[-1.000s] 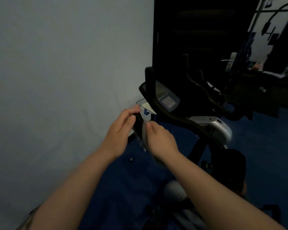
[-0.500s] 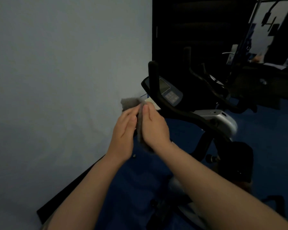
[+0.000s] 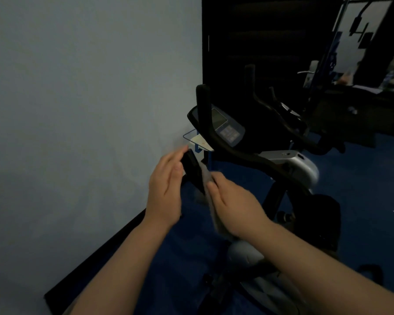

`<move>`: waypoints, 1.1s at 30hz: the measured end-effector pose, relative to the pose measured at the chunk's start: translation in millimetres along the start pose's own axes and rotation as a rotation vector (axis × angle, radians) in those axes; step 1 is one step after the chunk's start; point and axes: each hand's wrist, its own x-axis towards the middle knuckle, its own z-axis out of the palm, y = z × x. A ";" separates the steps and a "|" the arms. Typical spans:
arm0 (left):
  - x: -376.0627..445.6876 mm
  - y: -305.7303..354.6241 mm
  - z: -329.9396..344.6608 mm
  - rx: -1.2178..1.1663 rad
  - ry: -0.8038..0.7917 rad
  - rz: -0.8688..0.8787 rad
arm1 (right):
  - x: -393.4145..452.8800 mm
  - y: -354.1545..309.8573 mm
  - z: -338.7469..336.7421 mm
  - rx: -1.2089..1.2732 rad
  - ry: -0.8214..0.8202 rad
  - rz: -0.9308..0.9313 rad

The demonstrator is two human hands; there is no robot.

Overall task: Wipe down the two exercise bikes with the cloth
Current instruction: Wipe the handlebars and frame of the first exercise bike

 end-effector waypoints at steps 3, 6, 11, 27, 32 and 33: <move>-3.1 -1.2 7.2 0.005 0.070 0.030 | -16.2 22.0 -13.7 -0.034 -0.159 0.166; -6.3 -0.4 17.8 0.008 0.139 0.028 | 7.1 11.5 -16.1 -0.045 -0.238 0.195; -6.4 -2.4 23.4 0.031 0.182 0.055 | -3.5 -15.1 13.7 -0.216 0.083 0.110; -3.6 -7.5 21.2 0.023 0.188 0.084 | -48.3 30.2 11.9 -0.187 0.300 0.129; -4.1 -8.5 16.9 0.025 0.168 0.099 | -56.8 32.2 29.7 -0.032 0.489 0.259; -4.1 -8.5 16.2 0.027 0.163 0.097 | -54.6 28.0 36.0 -0.029 0.527 0.298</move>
